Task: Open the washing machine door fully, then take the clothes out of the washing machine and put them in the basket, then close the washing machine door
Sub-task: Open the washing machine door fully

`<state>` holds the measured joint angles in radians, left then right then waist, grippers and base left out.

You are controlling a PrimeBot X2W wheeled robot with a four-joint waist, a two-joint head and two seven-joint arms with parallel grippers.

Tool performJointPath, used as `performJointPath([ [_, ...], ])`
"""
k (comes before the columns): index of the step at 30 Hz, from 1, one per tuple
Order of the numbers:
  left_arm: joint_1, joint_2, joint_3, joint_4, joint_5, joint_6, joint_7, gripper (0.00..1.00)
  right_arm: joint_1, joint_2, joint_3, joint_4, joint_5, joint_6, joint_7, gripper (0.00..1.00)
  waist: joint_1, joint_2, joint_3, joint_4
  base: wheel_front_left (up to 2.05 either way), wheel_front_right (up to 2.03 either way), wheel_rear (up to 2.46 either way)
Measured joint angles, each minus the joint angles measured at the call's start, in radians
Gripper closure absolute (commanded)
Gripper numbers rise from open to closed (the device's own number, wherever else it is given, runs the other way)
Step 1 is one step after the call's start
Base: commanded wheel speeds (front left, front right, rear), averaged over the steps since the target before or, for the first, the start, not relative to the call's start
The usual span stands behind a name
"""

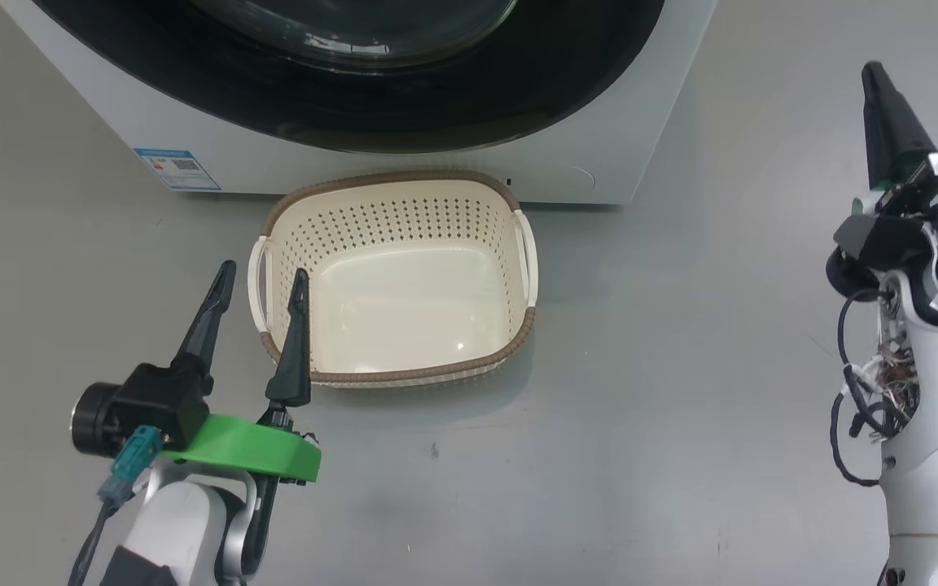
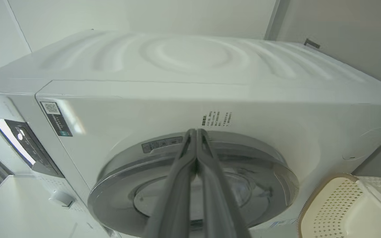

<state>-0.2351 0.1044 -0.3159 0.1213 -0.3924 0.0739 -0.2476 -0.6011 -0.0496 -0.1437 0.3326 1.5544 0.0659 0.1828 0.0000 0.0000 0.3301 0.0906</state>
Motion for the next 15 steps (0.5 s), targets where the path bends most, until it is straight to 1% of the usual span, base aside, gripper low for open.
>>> performJointPath([
  [2,-0.015,-0.002,-0.007,-0.002,0.005,-0.002,0.0,0.0,-0.038,-0.002,-0.008,0.001,0.025,-0.013,0.02,1.0,0.0,0.0,0.02,0.006,0.0,0.0,0.0],
  [4,-0.028,-0.003,-0.01,-0.002,0.007,-0.009,0.0,0.0,-0.073,-0.017,-0.005,0.004,0.03,-0.02,0.043,1.0,0.0,0.0,0.04,0.013,0.0,0.0,0.0],
  [6,-0.038,-0.007,-0.011,-0.004,0.007,-0.01,0.0,0.0,-0.108,-0.033,-0.002,0.007,0.03,-0.034,0.061,1.0,0.0,0.0,0.06,0.02,0.0,0.0,0.0],
  [9,-0.054,-0.013,-0.014,-0.005,0.007,-0.011,0.0,0.0,-0.156,-0.061,0.018,0.012,0.02,-0.036,0.09,1.0,0.0,0.0,0.089,0.031,0.0,0.0,0.0],
  [10,-0.06,-0.015,-0.015,-0.006,0.008,-0.015,0.0,0.0,-0.172,-0.067,0.027,0.013,0.02,-0.042,0.1,1.0,0.0,0.0,0.098,0.034,0.0,0.0,0.0],
  [15,-0.077,-0.018,-0.019,-0.005,0.01,-0.02,0.0,0.0,-0.233,-0.078,0.057,0.025,0.013,-0.044,0.133,1.0,0.0,0.0,0.132,0.049,0.0,0.0,0.0],
])
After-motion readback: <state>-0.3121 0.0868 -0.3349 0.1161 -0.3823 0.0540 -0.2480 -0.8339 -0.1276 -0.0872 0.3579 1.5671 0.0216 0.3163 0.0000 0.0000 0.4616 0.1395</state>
